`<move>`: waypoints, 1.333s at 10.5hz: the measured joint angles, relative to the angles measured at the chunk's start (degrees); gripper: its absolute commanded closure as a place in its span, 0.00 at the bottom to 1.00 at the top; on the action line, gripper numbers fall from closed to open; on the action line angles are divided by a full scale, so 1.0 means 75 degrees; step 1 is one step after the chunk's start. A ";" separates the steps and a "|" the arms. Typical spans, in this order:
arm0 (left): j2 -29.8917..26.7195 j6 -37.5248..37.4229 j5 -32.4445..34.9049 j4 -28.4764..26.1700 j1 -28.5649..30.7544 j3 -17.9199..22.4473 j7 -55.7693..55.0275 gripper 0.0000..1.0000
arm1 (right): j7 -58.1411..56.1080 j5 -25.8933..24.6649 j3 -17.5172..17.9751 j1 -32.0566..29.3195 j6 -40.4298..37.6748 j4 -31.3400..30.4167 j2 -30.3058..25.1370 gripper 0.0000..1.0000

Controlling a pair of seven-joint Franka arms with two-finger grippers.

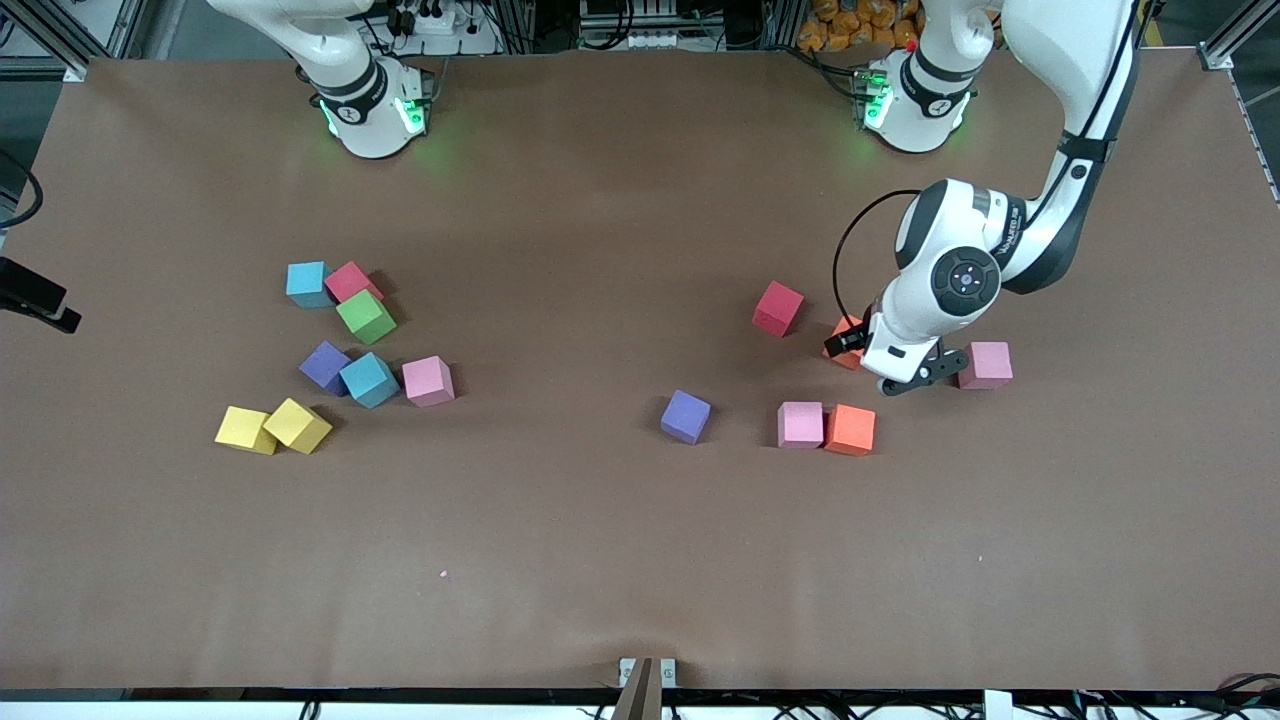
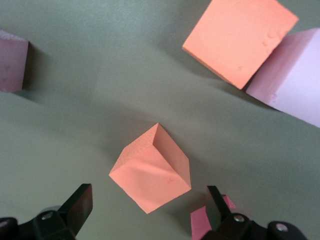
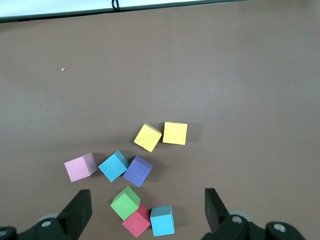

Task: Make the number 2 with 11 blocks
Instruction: 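Lower the left gripper, grasp the orange cube and lift it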

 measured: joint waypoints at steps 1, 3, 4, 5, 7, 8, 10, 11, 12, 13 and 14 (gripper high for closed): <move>-0.0002 0.0130 0.0001 -0.0082 0.0001 0.0002 -0.0448 0.00 | 0.0000 0.0000 0.0000 0.0000 0.0000 0.0004 -0.0001 0.00; -0.0003 0.0618 0.0003 -0.0360 0.0002 0.0004 -0.1429 0.00 | 0.0000 0.0000 0.0000 0.0000 0.0002 0.0020 -0.0002 0.00; -0.0002 0.0838 0.0003 -0.0494 0.0001 0.0004 -0.1881 0.00 | 0.0000 0.0000 -0.0002 -0.0001 0.0002 0.0028 -0.0002 0.00; -0.0002 0.0962 0.0003 -0.0616 -0.0003 0.0001 -0.2261 0.00 | 0.0000 0.0000 -0.0003 -0.0001 0.0003 0.0036 -0.0003 0.00; -0.0004 0.1015 0.0003 -0.0850 -0.0003 0.0000 -0.2578 0.00 | 0.0000 0.0000 0.0003 0.0000 0.0003 0.0041 -0.0003 0.00; -0.0004 0.1088 0.0003 -0.0983 -0.0007 -0.0001 -0.2635 0.00 | 0.0000 0.0000 0.0021 0.0003 0.0003 0.0041 -0.0003 0.00; 0.0006 0.1492 0.0003 -0.1190 -0.0032 -0.0004 -0.2931 0.00 | 0.0000 0.0000 0.0012 0.0000 -0.0003 0.0045 -0.0004 0.00; 0.0050 0.1692 0.0003 -0.1275 -0.0069 -0.0005 -0.3101 0.00 | 0.0000 0.0000 0.0006 -0.0001 -0.0004 0.0047 -0.0005 0.00; 0.0124 0.1882 0.0003 -0.1333 -0.0113 -0.0006 -0.3265 0.00 | 0.0000 0.0000 0.0016 0.0000 -0.0003 0.0048 -0.0005 0.00; 0.0226 0.2076 0.0003 -0.1354 -0.0146 -0.0006 -0.3432 0.00 | 0.0000 0.0000 0.0025 0.0000 -0.0003 0.0048 -0.0005 0.00; 0.0331 0.2247 0.0057 -0.1356 -0.0168 -0.0005 -0.3665 0.00 | 0.0000 0.0000 0.0029 0.0001 -0.0004 0.0048 -0.0005 0.00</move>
